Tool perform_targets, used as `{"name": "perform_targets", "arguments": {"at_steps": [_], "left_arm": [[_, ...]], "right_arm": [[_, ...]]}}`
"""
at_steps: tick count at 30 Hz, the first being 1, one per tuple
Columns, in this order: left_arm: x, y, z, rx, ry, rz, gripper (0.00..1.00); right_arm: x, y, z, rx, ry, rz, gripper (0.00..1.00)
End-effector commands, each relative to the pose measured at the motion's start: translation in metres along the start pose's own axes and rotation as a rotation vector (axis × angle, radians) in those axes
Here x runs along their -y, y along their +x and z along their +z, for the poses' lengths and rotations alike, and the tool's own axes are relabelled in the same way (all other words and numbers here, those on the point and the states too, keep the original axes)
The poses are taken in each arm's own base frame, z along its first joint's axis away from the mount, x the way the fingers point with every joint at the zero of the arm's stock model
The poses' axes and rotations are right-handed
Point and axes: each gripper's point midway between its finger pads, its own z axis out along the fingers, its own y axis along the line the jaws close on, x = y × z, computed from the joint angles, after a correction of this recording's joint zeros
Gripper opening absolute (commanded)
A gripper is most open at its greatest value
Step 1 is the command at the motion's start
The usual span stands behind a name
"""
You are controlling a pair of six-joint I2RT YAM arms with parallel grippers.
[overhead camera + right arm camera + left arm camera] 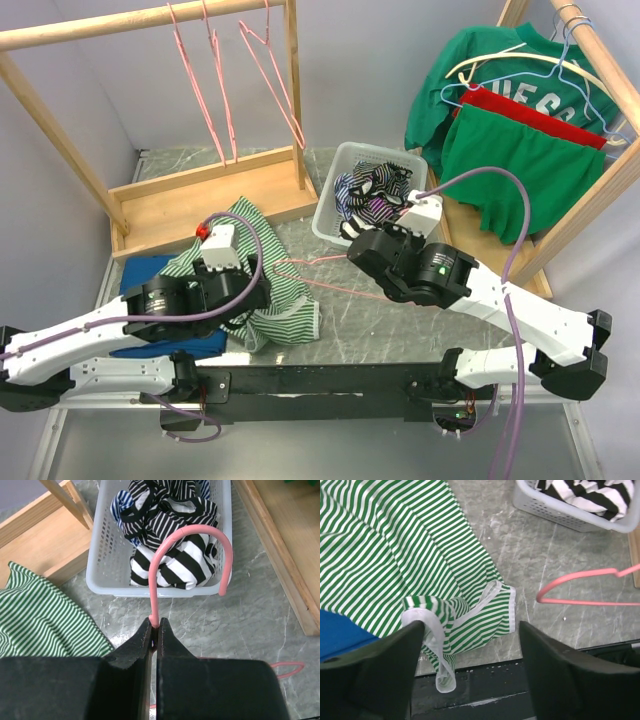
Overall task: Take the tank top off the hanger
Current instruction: Remove the tank top from the hanger, then place the hanger at the clothesline.
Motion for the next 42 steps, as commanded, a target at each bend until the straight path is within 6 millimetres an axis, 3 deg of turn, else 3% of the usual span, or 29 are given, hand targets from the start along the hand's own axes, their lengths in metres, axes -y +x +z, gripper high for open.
{"name": "perform_targets", "arguments": {"at_steps": [1, 4, 7, 10, 17, 21, 24, 25, 28, 30, 33, 34, 37, 39, 42], "left_arm": [[0.023, -0.038, -0.025, 0.071, 0.141, -0.066, 0.92], [0.042, -0.059, -0.043, 0.123, 0.291, -0.056, 0.99], [0.051, -0.068, -0.053, 0.151, 0.373, -0.004, 0.96], [0.061, -0.061, -0.053, 0.122, 0.41, 0.081, 0.96], [0.094, -0.018, -0.045, -0.008, 0.554, 0.291, 0.96], [0.103, -0.005, -0.046, -0.061, 0.609, 0.343, 0.99], [0.104, -0.004, -0.043, -0.06, 0.613, 0.357, 0.85], [0.102, -0.003, -0.04, -0.063, 0.613, 0.355, 0.73], [0.103, -0.007, -0.04, -0.06, 0.622, 0.345, 0.55], [0.102, -0.01, -0.041, -0.049, 0.622, 0.334, 0.54], [0.101, -0.012, -0.039, -0.041, 0.604, 0.322, 0.37], [0.1, -0.012, -0.038, -0.042, 0.6, 0.321, 0.22], [0.101, -0.01, -0.035, -0.058, 0.589, 0.33, 0.07], [0.101, -0.005, -0.031, -0.08, 0.58, 0.343, 0.02], [0.104, -0.002, -0.03, -0.089, 0.589, 0.345, 0.01]], "right_arm": [[-0.003, -0.006, 0.002, 0.026, -0.008, 0.003, 0.0], [-0.017, 0.0, 0.004, -0.001, -0.045, -0.035, 0.0], [-0.029, 0.004, 0.003, -0.026, -0.089, -0.057, 0.0], [-0.043, 0.006, -0.001, -0.047, -0.168, -0.081, 0.0], [-0.077, 0.001, -0.023, -0.072, -0.413, -0.107, 0.0], [-0.084, -0.003, -0.031, -0.074, -0.473, -0.108, 0.0], [-0.087, -0.007, -0.037, -0.071, -0.499, -0.105, 0.0], [-0.087, -0.007, -0.038, -0.07, -0.499, -0.105, 0.0], [-0.088, -0.009, -0.039, -0.067, -0.504, -0.11, 0.0], [-0.089, -0.008, -0.04, -0.069, -0.505, -0.118, 0.0], [-0.091, -0.007, -0.04, -0.069, -0.507, -0.125, 0.0], [-0.091, -0.007, -0.04, -0.069, -0.509, -0.125, 0.0], [-0.092, -0.008, -0.041, -0.069, -0.517, -0.125, 0.0], [-0.095, -0.008, -0.043, -0.067, -0.528, -0.121, 0.0], [-0.095, -0.008, -0.044, -0.068, -0.538, -0.115, 0.0]]}}
